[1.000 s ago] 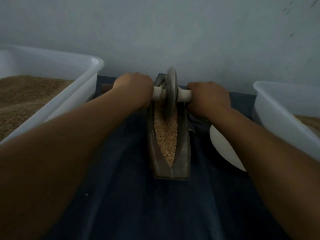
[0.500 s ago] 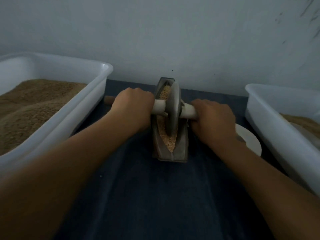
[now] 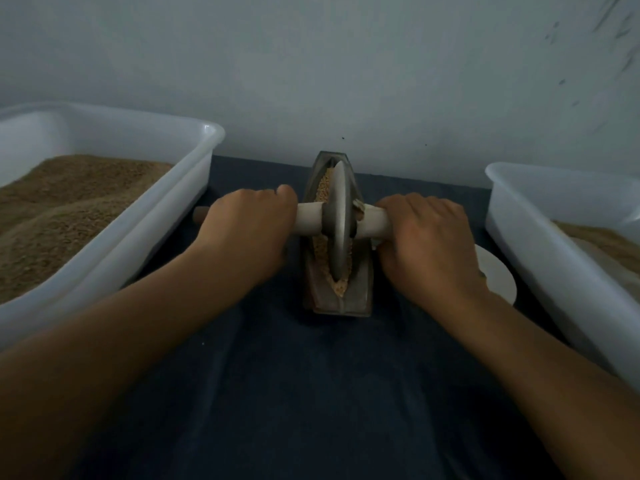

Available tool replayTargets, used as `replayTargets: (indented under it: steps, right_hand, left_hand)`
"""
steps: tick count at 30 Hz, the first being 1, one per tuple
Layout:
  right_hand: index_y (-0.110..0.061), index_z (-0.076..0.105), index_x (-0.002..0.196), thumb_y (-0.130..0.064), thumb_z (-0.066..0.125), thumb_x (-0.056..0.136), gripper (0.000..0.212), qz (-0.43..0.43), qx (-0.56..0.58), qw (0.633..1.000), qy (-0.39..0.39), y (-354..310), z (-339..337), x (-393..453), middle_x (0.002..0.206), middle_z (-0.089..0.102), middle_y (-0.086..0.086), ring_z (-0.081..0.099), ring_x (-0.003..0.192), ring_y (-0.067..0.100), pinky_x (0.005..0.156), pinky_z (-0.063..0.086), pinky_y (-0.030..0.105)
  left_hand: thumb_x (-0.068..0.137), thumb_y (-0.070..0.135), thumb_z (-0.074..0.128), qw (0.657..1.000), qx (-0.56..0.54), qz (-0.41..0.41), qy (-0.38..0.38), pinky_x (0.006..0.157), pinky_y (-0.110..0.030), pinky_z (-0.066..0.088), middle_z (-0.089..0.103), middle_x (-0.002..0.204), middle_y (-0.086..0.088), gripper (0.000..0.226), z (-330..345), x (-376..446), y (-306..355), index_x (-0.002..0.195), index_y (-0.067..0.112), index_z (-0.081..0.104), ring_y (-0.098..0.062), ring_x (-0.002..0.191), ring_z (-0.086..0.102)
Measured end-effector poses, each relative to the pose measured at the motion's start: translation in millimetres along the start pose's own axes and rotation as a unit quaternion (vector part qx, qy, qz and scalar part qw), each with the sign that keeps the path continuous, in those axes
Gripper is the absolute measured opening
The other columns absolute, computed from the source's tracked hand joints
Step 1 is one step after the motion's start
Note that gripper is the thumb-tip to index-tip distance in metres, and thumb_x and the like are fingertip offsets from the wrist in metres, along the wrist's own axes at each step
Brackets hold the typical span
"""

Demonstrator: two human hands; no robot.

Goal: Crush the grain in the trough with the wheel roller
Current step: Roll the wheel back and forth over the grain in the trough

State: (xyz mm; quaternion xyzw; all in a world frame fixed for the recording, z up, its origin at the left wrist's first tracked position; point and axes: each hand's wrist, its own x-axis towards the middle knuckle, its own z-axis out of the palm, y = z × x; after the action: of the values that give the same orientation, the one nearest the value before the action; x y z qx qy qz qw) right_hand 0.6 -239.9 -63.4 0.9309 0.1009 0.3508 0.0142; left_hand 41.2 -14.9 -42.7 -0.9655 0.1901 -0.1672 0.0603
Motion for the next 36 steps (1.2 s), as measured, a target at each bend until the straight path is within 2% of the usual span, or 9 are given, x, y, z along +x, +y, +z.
replayTargets:
  steps: [6,11,14,18,21,24,29,33,36]
  right_hand:
    - [-0.015,0.059,0.087,-0.024,0.07,0.076,0.018,0.016,-0.041,0.998,-0.04,20.2,37.1,28.6,0.08,0.061,0.004,0.055,0.07,0.027,0.064,0.021,0.032]
    - [-0.02,0.063,0.092,-0.034,0.068,0.079,0.02,0.04,-0.076,0.993,-0.085,30.9,58.3,66.4,0.087,0.067,0.003,0.062,0.075,0.028,0.056,0.025,0.03]
    - [-0.022,0.067,0.097,-0.031,0.067,0.079,0.02,0.033,-0.081,0.989,-0.121,34.5,62.4,91.5,0.091,0.068,0.005,0.063,0.08,0.03,0.058,0.028,0.029]
    - [-0.027,0.068,0.095,-0.029,0.069,0.078,0.017,0.051,-0.104,0.978,-0.174,33.0,63.0,110.1,0.09,0.066,0.003,0.049,0.068,0.024,0.05,0.018,0.024]
    - [-0.027,0.068,0.092,-0.031,0.067,0.079,0.013,0.046,-0.109,0.98,-0.161,33.4,63.8,102.2,0.089,0.067,0.002,0.057,0.073,0.025,0.049,0.015,0.025]
    - [-0.027,0.066,0.091,-0.035,0.067,0.08,0.014,0.056,-0.078,0.986,-0.137,33.3,60.7,83.3,0.089,0.068,0.001,0.063,0.08,0.026,0.053,0.021,0.027]
    - [-0.027,0.06,0.085,-0.034,0.066,0.077,0.013,0.044,-0.044,0.993,-0.1,24.5,42.3,46.0,0.082,0.066,-0.003,0.063,0.076,0.027,0.059,0.026,0.031]
    - [-0.026,0.063,0.086,-0.029,0.065,0.077,0.009,0.018,-0.02,0.998,-0.053,10.9,16.9,21.4,0.076,0.062,-0.003,0.059,0.069,0.026,0.062,0.024,0.032]
    - [-0.028,0.068,0.099,-0.029,0.066,0.077,0.022,0.031,0.009,0.999,-0.043,3.1,-0.7,7.5,0.083,0.065,-0.004,0.06,0.076,0.025,0.068,0.028,0.032]
  left_hand:
    - [0.085,0.023,0.069,0.999,0.041,0.013,0.029,0.068,-0.037,0.05,0.064,0.104,-0.011,0.053,20.9,44.7,1.2,0.127,0.011,0.037,-0.029,0.087,0.065]
    - [0.081,0.022,0.071,0.999,-0.048,-0.008,-0.01,0.067,-0.042,0.047,0.064,0.106,-0.012,0.058,29.0,85.5,-7.0,0.127,0.016,0.036,-0.033,0.091,0.064]
    - [0.08,0.023,0.073,0.996,-0.079,-0.016,-0.03,0.071,-0.043,0.046,0.063,0.109,-0.013,0.06,33.7,102.3,-13.5,0.129,0.018,0.038,-0.034,0.095,0.062]
    - [0.08,0.025,0.074,0.994,-0.098,-0.023,-0.048,0.07,-0.04,0.043,0.062,0.109,-0.012,0.055,37.5,108.8,-16.3,0.125,0.017,0.042,-0.033,0.095,0.06]
    - [0.083,0.026,0.072,0.995,-0.085,-0.031,-0.039,0.07,-0.041,0.045,0.062,0.107,-0.011,0.046,37.3,101.7,-13.8,0.119,0.015,0.045,-0.031,0.094,0.06]
    - [0.085,0.025,0.07,0.998,-0.048,-0.022,-0.022,0.069,-0.04,0.044,0.062,0.106,-0.013,0.042,32.6,90.3,-8.3,0.115,0.012,0.045,-0.032,0.094,0.061]
    - [0.085,0.024,0.069,1.0,0.022,0.005,0.003,0.065,-0.036,0.047,0.063,0.101,-0.011,0.043,18.7,59.9,0.6,0.115,0.01,0.041,-0.027,0.086,0.063]
    - [0.082,0.029,0.071,0.999,-0.049,0.003,0.012,0.063,-0.034,0.046,0.063,0.093,-0.005,0.045,16.1,27.1,0.9,0.11,0.017,0.038,-0.02,0.073,0.057]
    - [0.081,0.031,0.072,0.994,-0.106,0.003,0.024,0.059,-0.034,0.042,0.062,0.089,0.0,0.046,8.9,10.3,-3.2,0.111,0.022,0.039,-0.017,0.069,0.052]
